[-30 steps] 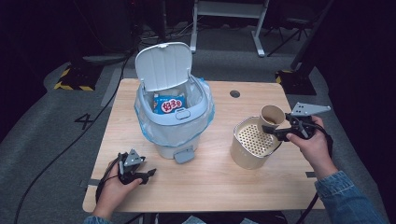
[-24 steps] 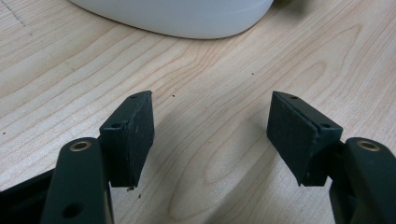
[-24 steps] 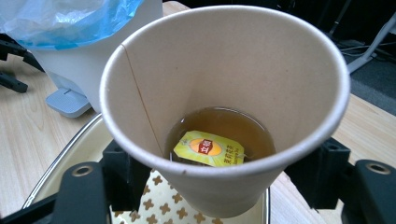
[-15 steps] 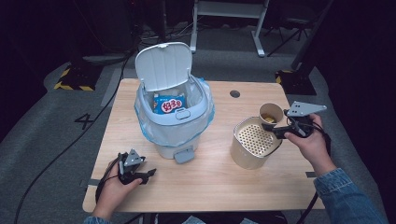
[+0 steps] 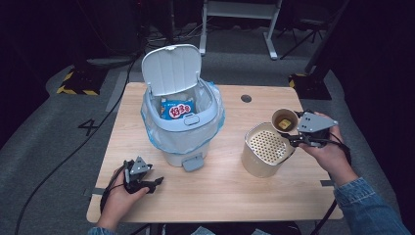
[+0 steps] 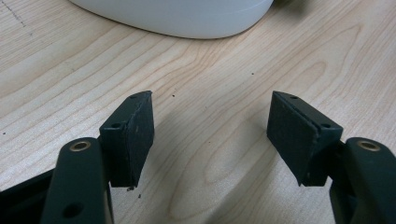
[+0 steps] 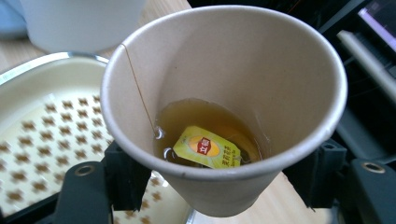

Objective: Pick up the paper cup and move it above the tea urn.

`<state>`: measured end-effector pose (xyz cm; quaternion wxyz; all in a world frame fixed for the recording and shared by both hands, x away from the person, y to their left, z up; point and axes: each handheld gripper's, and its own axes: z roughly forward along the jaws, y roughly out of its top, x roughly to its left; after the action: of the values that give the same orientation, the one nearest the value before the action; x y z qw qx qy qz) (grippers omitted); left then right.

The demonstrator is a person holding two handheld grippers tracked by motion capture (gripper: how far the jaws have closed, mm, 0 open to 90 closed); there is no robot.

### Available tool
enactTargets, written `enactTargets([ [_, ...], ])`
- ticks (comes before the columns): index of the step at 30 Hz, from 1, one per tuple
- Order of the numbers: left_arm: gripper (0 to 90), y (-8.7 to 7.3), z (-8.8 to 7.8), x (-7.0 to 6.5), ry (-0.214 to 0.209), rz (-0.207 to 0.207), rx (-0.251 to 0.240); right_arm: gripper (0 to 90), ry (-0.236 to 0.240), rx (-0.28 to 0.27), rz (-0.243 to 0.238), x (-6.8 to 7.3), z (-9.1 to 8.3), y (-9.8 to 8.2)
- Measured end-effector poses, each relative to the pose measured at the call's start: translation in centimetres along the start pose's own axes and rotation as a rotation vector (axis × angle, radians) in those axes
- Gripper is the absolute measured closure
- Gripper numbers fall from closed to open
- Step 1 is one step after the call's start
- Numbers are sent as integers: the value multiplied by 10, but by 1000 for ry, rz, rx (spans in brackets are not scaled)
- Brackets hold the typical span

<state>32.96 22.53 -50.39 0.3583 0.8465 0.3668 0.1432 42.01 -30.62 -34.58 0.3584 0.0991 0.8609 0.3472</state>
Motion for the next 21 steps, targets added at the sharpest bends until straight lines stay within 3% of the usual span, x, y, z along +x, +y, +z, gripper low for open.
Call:
enactTargets([
  [1, 326, 0, 0, 0, 0, -1, 0, 320, 0, 0, 0, 0, 0, 0],
  [2, 326, 0, 0, 0, 0, 0, 0, 321, -23, 18, -70, 3, 0, 1],
  [3, 326, 0, 0, 0, 0, 0, 0, 322, -32, 27, -99, 4, 0, 1],
  [4, 326, 0, 0, 0, 0, 0, 0, 322, -32, 27, -99, 4, 0, 1],
  [5, 326, 0, 0, 0, 0, 0, 0, 323, -52, 46, -146, 7, -1, 1],
  [6, 326, 0, 0, 0, 0, 0, 0, 323, -52, 46, -146, 7, -1, 1],
  [7, 326, 0, 0, 0, 0, 0, 0, 325, -89, 67, -217, 11, -2, 2],
  [9, 326, 0, 0, 0, 0, -1, -1, 325, -108, 87, -266, 13, -3, 3],
  [10, 326, 0, 0, 0, 0, -1, -1, 325, -108, 87, -266, 13, -3, 3],
  [14, 326, 0, 0, 0, 0, 0, 0, 327, -176, 137, -421, 23, -3, 7],
  [15, 326, 0, 0, 0, 0, 0, 0, 327, -176, 137, -421, 23, -3, 7],
  [19, 326, 0, 0, 0, 0, 0, 0, 327, -222, 175, -543, 31, -1, 9],
  [20, 326, 0, 0, 0, 0, 0, 0, 327, -258, 197, -627, 34, 0, 9],
  [21, 326, 0, 0, 0, 0, 0, 0, 327, -258, 197, -627, 34, 0, 9],
])
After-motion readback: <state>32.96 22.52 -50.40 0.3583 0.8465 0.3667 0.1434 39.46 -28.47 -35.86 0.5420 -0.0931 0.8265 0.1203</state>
